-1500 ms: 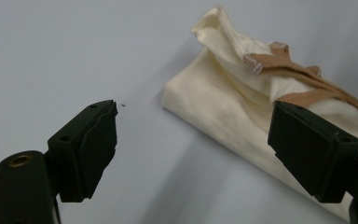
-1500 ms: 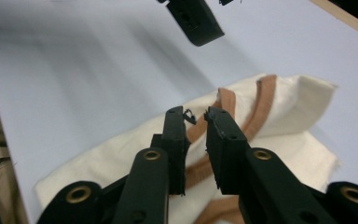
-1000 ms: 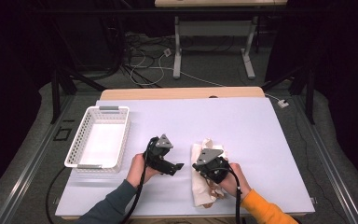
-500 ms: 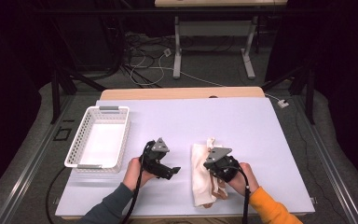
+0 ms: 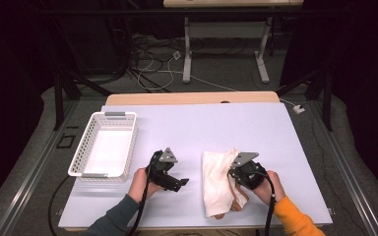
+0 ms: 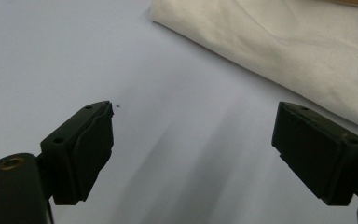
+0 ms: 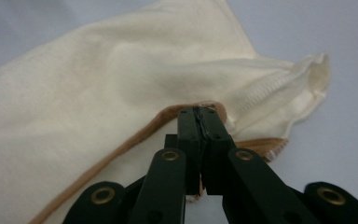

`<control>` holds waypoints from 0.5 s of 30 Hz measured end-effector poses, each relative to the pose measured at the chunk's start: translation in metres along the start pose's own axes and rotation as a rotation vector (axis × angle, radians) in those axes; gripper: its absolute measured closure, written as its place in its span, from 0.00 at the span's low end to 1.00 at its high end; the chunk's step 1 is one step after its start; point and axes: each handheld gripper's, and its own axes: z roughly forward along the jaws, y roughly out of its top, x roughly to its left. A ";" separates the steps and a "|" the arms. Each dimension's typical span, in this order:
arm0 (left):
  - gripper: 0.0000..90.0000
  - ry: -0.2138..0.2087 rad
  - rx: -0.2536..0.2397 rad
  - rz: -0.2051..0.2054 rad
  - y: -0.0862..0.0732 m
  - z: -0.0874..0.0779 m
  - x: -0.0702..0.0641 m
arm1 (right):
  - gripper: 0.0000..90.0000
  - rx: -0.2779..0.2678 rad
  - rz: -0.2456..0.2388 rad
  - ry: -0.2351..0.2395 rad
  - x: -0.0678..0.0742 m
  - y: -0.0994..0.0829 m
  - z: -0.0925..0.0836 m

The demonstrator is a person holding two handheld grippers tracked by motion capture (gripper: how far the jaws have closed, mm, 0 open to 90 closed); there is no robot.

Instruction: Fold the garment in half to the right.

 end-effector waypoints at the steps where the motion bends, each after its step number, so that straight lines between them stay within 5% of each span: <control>1: 0.14 0.000 0.000 -0.004 0.000 0.000 -0.001 | 0.98 -0.001 0.012 -0.009 -0.002 -0.002 -0.002; 7: 0.14 0.000 0.003 0.007 0.000 0.000 -0.003 | 0.96 -0.097 0.039 0.033 0.004 0.000 -0.010; 12: 0.14 0.002 0.007 0.010 0.000 0.001 -0.004 | 0.95 -0.084 -0.010 0.056 0.016 0.004 -0.003; 15: 0.14 0.003 0.004 0.005 0.000 0.001 -0.004 | 0.96 -0.105 0.006 0.029 0.014 0.002 -0.004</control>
